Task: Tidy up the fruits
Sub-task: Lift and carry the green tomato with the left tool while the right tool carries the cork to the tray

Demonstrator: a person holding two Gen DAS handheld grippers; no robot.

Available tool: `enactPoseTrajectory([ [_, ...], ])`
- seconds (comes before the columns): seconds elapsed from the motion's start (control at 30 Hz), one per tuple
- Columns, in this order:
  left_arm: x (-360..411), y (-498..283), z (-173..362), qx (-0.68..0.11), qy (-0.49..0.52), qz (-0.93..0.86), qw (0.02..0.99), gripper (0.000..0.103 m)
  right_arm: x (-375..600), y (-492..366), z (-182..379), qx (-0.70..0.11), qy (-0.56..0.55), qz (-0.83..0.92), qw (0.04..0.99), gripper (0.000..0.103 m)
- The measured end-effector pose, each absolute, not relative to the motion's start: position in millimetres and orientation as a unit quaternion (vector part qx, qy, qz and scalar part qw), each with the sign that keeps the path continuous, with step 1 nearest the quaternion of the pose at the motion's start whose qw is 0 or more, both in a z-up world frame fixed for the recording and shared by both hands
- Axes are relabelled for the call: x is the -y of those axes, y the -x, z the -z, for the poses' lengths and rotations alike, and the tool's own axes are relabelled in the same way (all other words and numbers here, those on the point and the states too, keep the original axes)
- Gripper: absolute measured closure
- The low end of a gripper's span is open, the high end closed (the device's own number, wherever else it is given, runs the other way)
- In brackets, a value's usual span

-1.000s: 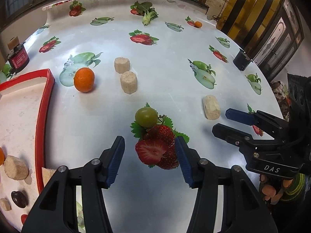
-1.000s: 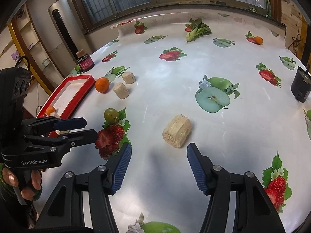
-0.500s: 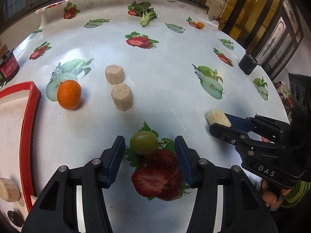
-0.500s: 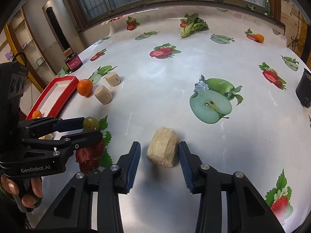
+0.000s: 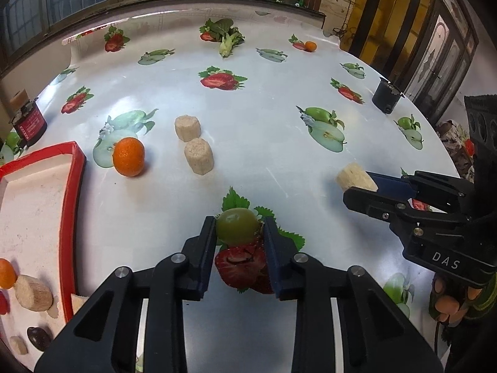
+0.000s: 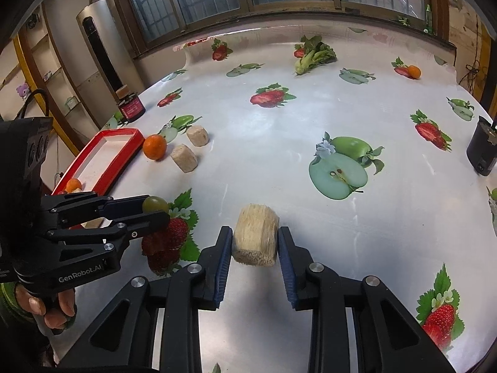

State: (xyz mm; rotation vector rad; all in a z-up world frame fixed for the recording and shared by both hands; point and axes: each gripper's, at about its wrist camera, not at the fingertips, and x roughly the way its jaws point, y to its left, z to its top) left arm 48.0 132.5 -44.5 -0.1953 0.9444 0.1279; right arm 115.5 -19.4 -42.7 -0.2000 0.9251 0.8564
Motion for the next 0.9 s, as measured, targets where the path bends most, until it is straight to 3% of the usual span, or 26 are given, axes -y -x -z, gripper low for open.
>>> enactPoseTrajectory([
  [0.9, -191, 26, -6, -0.399, 0.114, -0.124, 0.901, 0.076, -26, -55, -3, -0.391, 0.112, -0.461, 0.789, 0.073],
])
